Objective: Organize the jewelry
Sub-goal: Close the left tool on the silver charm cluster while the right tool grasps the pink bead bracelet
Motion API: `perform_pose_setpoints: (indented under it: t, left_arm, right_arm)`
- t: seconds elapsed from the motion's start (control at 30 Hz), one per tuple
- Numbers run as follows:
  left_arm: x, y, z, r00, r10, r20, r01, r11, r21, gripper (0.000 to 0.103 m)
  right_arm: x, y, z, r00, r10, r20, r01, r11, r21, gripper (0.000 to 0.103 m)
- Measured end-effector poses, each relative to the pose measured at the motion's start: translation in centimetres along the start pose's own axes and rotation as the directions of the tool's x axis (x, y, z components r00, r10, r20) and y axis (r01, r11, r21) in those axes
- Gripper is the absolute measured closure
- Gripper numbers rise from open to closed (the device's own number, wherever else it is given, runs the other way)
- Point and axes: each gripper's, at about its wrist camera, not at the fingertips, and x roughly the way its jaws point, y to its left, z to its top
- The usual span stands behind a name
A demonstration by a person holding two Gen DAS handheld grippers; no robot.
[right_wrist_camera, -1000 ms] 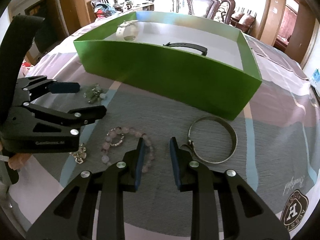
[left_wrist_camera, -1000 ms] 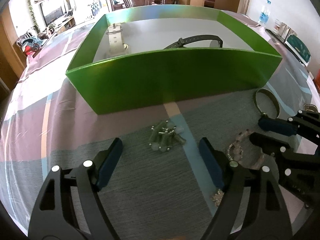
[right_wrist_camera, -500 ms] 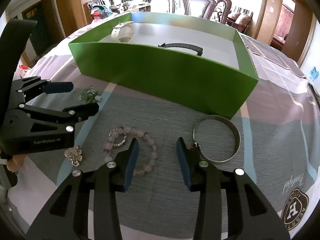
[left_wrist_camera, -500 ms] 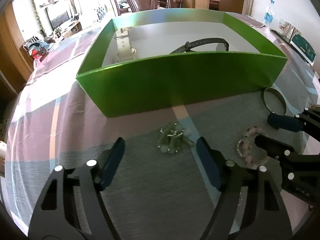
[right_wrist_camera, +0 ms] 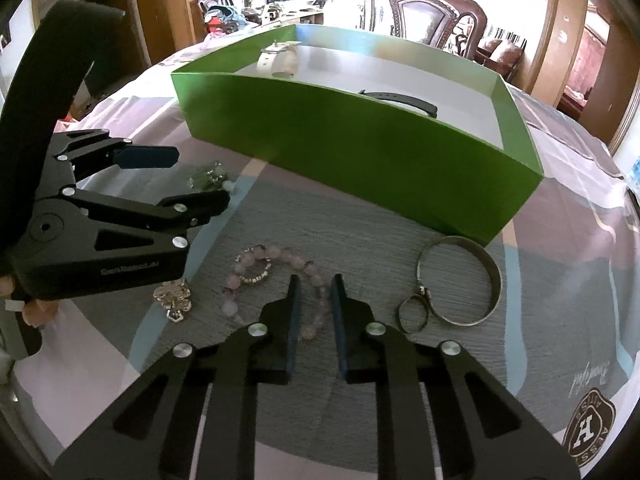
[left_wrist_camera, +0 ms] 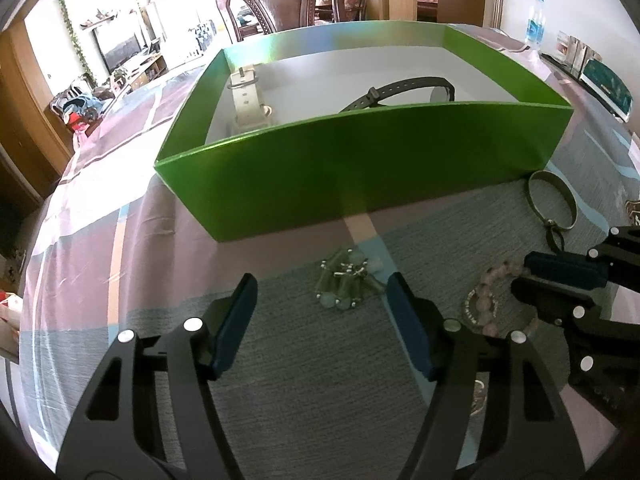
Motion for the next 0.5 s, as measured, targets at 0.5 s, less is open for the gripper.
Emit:
perform_pose_setpoints:
  t: [0.5]
  left_arm:
    - [0.16,-0.07,0.19,1.000,0.013,0.002,-0.013,1.000,0.002,0.034]
  right_arm:
    - [0.07,-0.22,0.16,1.000,0.004,-0.006,-0.004,1.000,0.023,0.083]
